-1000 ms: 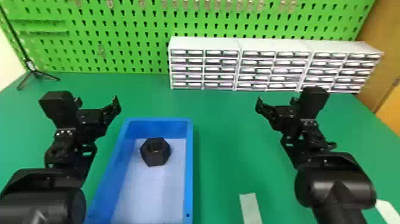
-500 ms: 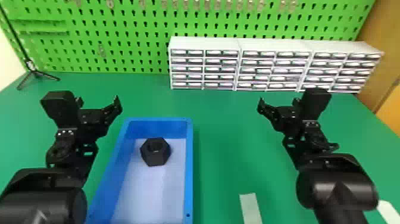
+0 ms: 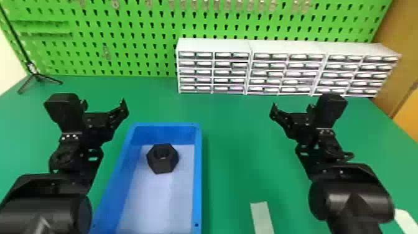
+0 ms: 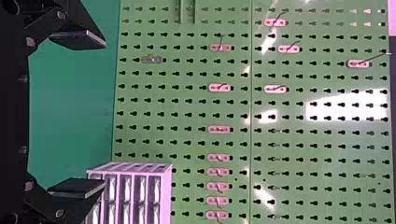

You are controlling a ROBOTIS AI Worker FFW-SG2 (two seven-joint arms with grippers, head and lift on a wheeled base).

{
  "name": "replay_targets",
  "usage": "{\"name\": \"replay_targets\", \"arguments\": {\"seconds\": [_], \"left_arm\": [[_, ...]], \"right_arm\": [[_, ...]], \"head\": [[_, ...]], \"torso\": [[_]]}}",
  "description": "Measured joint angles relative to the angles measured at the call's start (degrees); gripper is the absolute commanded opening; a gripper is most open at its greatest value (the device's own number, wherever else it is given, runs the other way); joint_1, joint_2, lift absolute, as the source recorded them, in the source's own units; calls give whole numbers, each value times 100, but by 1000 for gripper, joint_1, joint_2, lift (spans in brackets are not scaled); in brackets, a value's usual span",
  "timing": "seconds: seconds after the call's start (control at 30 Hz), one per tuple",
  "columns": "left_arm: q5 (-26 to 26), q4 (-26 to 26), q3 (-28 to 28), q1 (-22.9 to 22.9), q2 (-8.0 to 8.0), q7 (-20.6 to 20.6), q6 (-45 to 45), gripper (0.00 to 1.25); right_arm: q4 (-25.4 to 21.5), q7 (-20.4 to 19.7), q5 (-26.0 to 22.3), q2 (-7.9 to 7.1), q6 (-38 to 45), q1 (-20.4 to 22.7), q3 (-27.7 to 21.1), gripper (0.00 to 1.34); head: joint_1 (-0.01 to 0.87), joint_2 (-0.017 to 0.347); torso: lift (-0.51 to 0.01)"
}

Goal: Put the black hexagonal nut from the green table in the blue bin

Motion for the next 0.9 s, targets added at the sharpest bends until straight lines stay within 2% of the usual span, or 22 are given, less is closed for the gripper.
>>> {"name": "replay_targets", "arguments": {"seconds": [0.9], "left_arm": [[-90,46,176,2,0,59,-3,1019]], "right_arm": [[-54,-1,20,-11,-43,149,118,1244]], "head": [[686,28]], "torso": [[-96]]}}
